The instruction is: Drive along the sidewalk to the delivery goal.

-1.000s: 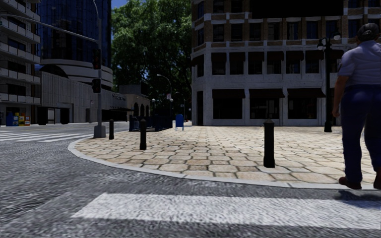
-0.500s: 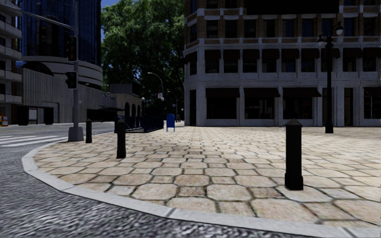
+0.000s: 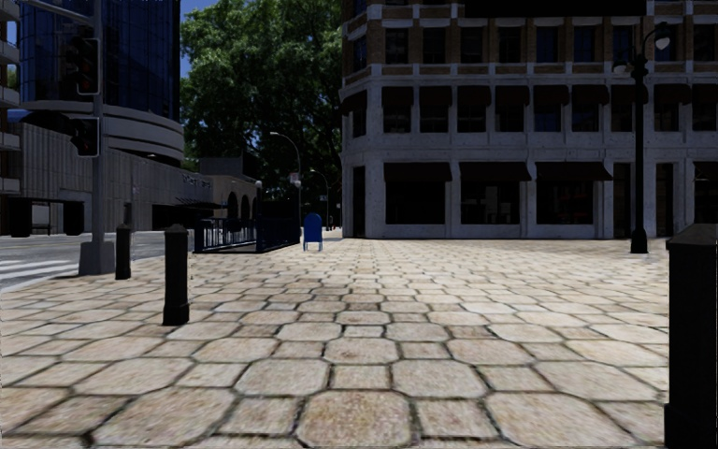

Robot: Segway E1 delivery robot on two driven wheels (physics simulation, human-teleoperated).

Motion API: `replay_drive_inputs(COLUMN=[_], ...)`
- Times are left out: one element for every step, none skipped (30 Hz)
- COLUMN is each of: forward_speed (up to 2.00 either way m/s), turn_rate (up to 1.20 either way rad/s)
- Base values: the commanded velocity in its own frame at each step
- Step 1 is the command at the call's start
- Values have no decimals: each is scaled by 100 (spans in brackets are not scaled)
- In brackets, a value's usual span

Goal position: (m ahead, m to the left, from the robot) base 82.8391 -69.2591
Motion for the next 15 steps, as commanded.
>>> replay_drive_inputs(forward_speed=[156,147,147,136,131,128,127,127,127,127,127,127,127,127,127], turn_rate=[0,0,0,0,0,0,0,0,0,0,0,0,0,0,0])
